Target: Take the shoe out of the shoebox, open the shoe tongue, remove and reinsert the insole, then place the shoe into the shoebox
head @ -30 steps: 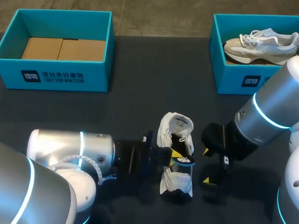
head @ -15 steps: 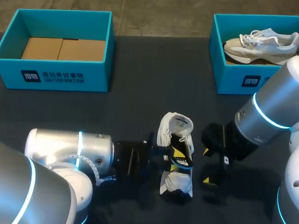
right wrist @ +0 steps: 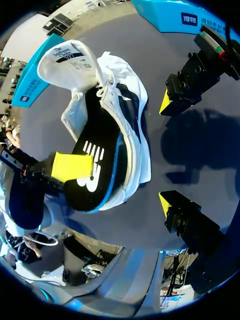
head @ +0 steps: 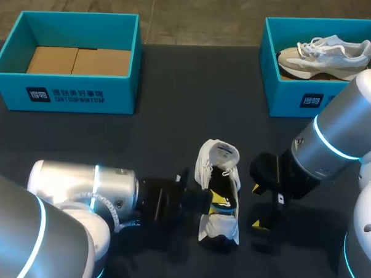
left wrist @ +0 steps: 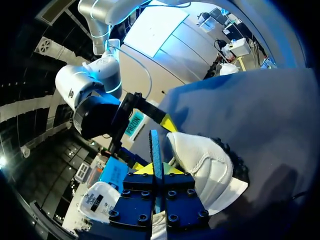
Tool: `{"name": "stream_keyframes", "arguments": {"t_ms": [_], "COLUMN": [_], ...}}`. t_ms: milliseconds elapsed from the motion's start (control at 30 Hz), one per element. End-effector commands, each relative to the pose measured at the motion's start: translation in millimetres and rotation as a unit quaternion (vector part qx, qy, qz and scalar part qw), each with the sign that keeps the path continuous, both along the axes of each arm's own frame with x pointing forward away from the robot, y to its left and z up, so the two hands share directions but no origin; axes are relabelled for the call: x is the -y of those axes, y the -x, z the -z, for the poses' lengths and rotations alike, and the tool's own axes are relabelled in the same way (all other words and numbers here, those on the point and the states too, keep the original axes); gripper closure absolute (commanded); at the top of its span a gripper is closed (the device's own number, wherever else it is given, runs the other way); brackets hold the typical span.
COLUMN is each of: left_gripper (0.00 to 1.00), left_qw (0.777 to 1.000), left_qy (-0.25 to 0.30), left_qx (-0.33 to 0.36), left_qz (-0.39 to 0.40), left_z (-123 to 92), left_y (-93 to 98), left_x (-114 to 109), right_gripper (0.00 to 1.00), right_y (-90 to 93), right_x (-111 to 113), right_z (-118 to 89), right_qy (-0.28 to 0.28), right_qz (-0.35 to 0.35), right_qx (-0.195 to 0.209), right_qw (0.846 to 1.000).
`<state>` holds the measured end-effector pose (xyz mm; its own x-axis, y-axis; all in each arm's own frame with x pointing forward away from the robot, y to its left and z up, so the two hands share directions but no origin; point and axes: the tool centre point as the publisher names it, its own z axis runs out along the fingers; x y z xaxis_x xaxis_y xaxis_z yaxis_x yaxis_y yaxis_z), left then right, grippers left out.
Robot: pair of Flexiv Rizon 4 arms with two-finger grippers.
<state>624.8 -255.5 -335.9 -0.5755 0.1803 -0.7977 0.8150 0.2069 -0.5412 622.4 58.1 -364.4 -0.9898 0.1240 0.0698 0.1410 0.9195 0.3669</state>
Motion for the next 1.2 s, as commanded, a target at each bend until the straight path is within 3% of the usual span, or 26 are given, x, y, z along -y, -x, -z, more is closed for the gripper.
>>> {"name": "stream_keyframes", "arguments": {"t_ms": [33,200,500,533,567,600,667,767,1000,1133,1200], "left_gripper": [1.00,1.00,1.00,0.93,0.74,0.67,0.64,0.72,0.68,0.78,0.79], "left_qw": [1.000,1.000,0.999,1.000,1.000,1.000,1.000,1.000,1.000,1.000,1.000], "left_qy": [-0.003,-0.010,-0.016,-0.015,-0.014,-0.013,-0.010,-0.002,0.004,0.004,0.002], "left_qx": [0.004,0.002,-0.008,-0.009,-0.009,-0.009,-0.008,-0.010,-0.011,-0.009,-0.009], "left_qz": [-0.009,-0.025,-0.028,-0.026,-0.024,-0.023,-0.020,-0.016,-0.006,0.005,0.009], "left_z": [4,11,14,13,12,11,8,4,-2,-3,-3], "left_y": [-9.6,-23.1,-25.4,-24.1,-22.4,-20.7,-17.8,-14.9,-6.4,-1.9,-0.1], "left_x": [6,7,7,7,7,6,5,3,1,2,3], "right_gripper": [0.00,0.00,0.00,0.00,0.00,0.00,0.00,0.00,0.00,0.00,0.00], "right_y": [1.0,1.0,1.0,1.0,1.0,1.0,1.0,1.0,1.0,1.0,1.0], "right_x": [-1,-1,-1,-1,-1,-1,-1,-1,-1,-1,-1], "right_z": [0,0,0,0,0,0,0,0,0,0,0], "right_qy": [0.001,0.001,0.001,0.001,0.001,0.001,0.001,0.001,0.001,0.001,0.001], "right_qz": [0.001,0.001,0.001,0.001,0.001,0.001,0.001,0.001,0.001,0.001,0.001], "right_qx": [0.001,0.001,0.001,0.001,0.001,0.001,0.001,0.001,0.001,0.001,0.001], "right_qw": [1.000,1.000,1.000,1.000,1.000,1.000,1.000,1.000,1.000,1.000,1.000]}}
